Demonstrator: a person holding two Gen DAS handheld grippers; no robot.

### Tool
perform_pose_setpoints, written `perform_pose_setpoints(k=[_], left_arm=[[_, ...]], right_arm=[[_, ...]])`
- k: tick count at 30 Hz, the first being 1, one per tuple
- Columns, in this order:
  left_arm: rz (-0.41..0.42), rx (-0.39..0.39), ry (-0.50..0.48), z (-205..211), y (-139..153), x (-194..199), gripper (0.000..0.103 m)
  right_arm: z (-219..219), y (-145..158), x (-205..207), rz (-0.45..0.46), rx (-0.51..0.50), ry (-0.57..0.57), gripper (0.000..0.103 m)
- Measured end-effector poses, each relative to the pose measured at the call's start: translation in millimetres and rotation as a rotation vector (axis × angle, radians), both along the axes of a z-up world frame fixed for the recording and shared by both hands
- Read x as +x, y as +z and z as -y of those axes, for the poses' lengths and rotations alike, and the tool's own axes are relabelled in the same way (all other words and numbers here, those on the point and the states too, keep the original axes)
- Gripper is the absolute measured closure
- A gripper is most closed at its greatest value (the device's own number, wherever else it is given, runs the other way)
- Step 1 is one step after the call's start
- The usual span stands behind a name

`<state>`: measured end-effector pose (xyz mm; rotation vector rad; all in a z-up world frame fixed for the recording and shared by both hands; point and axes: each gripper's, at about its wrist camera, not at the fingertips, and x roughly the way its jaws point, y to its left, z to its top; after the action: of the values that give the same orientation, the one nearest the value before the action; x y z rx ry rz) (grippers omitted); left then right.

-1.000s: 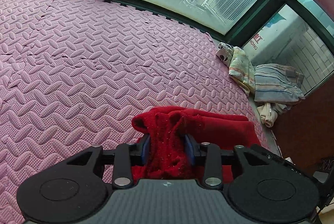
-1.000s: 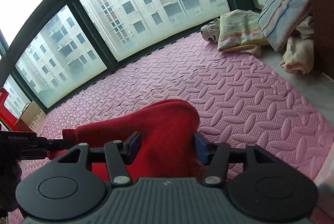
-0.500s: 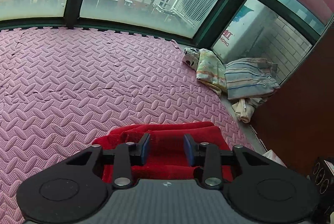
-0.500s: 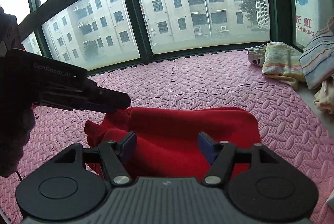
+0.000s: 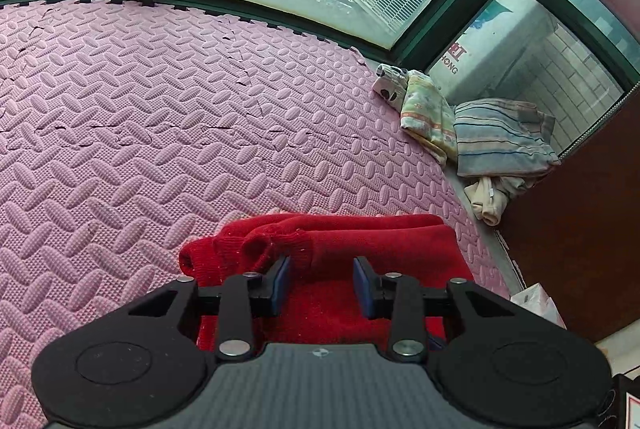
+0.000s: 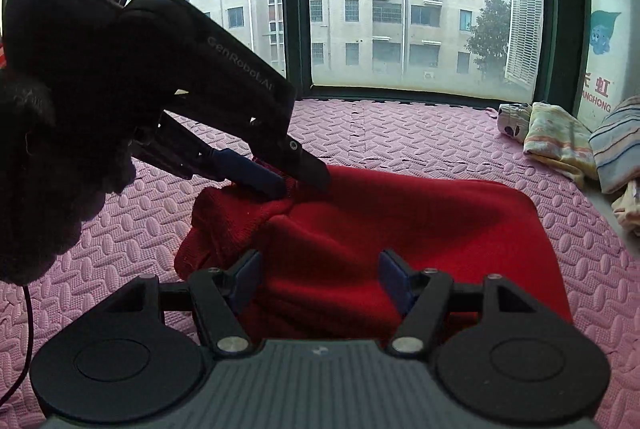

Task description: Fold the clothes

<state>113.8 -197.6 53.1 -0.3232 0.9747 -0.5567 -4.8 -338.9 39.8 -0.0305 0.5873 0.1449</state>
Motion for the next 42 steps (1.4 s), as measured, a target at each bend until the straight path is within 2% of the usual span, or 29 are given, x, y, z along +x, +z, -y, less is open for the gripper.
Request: perform_pose_setpoints(k=[6, 8, 9, 11, 18, 24, 28, 33, 42], left_arm=[[-0.006, -0.04, 0.015, -4.7, -4.8, 0.9, 0.064], [0.008, -0.052, 0.011, -5.1, -1.3, -3.3, 0.058], [0.016, -0.054, 0.007, -4.4, 1.1, -6.0, 0.052], [0.03, -0.048, 0.005, -2.7, 5.3, -11.3, 0.049], [0.077, -0.004, 0.02, -2.6, 22.9, -33.1, 0.032], [0.162, 0.051, 0.014, -5.9, 37.6, -63.3, 0.017], [0.239, 0.091, 0.014, -9.9, 47.4, -89.7, 0.007], [0.308, 0.112, 0.015, -20.2, 55.2, -120.4, 0.0], [0.424, 0.127, 0.001, -47.1, 59.1, -172.6, 0.0]], right_arm=[[0.1, 2.1, -3.2, 0.01, 0.009, -0.002, 0.036], [3.0, 7.0, -6.2, 0.02, 0.015, -0.002, 0.034], [4.5, 9.9, -8.2, 0.028, 0.017, -0.004, 0.03], [7.2, 14.8, -12.2, 0.037, 0.024, -0.006, 0.023], [15.5, 26.8, -37.1, 0.059, 0.028, -0.011, 0.016], [17.4, 31.2, -58.0, 0.067, 0.028, -0.013, 0.006], [16.3, 33.9, -70.7, 0.076, 0.03, -0.026, 0.003], [13.6, 35.3, -87.2, 0.09, 0.033, -0.047, 0.0], [0.9, 46.0, -119.3, 0.103, 0.023, -0.11, 0.0]])
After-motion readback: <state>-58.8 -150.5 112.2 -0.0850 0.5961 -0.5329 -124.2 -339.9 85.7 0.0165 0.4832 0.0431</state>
